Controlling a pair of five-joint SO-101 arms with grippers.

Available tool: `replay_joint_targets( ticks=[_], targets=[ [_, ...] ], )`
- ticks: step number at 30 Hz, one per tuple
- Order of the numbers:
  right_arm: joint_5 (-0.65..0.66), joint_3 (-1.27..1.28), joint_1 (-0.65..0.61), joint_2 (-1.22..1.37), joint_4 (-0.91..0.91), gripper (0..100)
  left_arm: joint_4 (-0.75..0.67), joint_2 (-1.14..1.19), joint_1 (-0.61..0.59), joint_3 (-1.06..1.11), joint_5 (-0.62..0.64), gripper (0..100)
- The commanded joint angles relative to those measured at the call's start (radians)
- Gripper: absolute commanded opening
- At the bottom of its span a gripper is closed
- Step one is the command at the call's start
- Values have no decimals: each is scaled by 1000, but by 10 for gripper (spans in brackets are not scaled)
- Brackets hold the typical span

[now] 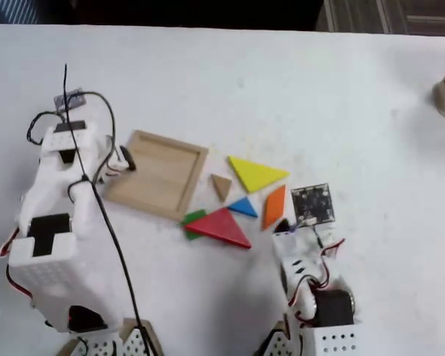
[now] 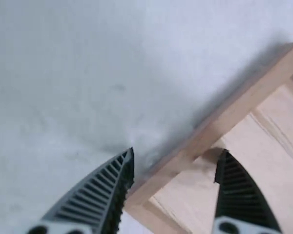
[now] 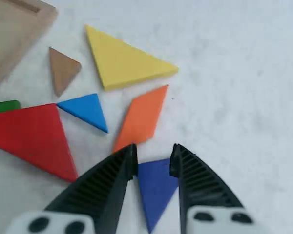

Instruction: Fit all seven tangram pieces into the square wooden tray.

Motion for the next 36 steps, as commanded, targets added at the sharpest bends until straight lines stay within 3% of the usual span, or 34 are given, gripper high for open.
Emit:
replay_joint_targets(
  ticks=[1, 8, 12, 19, 22, 24, 32, 36],
  targets=[
    [-29, -51, -96, 2, -45, 122, -20, -2, 13, -32, 14, 267],
    [-31, -83, -200, 12, -110, 120, -21, -2, 16, -32, 14, 267],
    [-120, -170, -286, 130, -119, 119, -23, -2, 16, -32, 14, 267],
    [-224, -345, -455, 579, -351, 111, -43, -2, 12, -32, 17, 267],
    [-250, -404, -527, 794, -478, 25, -44, -2, 12, -32, 18, 267],
    [-239, -431, -555, 931, -578, 23, -48, -2, 2, -34, 20, 267],
    [-236, -453, -568, 1395, -958, 17, -130, -2, -56, -34, 21, 267],
    [-236, -493, -570, 1550, -992, 17, -144, -2, -58, -34, 21, 267]
  ],
)
